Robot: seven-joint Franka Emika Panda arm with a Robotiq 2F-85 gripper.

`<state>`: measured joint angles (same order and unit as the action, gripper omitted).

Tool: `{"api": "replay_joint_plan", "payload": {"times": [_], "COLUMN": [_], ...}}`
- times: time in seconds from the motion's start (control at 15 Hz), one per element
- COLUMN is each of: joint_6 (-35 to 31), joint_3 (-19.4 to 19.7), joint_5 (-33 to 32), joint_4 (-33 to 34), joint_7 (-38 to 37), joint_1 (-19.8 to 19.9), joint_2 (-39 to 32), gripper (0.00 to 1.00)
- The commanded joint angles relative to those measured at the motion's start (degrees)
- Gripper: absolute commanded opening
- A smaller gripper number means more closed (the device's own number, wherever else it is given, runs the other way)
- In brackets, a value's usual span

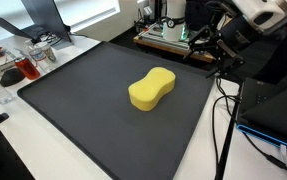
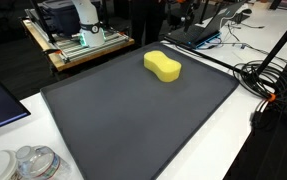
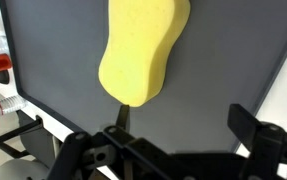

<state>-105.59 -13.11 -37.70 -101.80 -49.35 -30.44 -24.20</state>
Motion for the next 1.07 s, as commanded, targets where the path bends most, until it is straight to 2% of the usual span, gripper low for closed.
{"api": "replay_joint_plan", "payload": {"times": [0.0,0.27,0.6,0.8,1.0], "joint_6": [-3.2,-11.4,-23.8,-30.4,-34.0], "joint_3": [-1.7,-3.4,-3.8,-3.1,-2.1], "joint_5": [2.2,5.9,13.8,21.4,29.6], "joint_4": [-10.2,-19.1,-30.6,-38.0,-44.7], "joint_7": [-1.0,-0.6,2.2,7.7,15.5], "joint_1": [1.0,2.8,6.2,9.0,11.3], "joint_2": [8.0,14.9,24.9,31.2,37.0], "gripper": [1.0,1.0,1.0,1.0,1.0]}}
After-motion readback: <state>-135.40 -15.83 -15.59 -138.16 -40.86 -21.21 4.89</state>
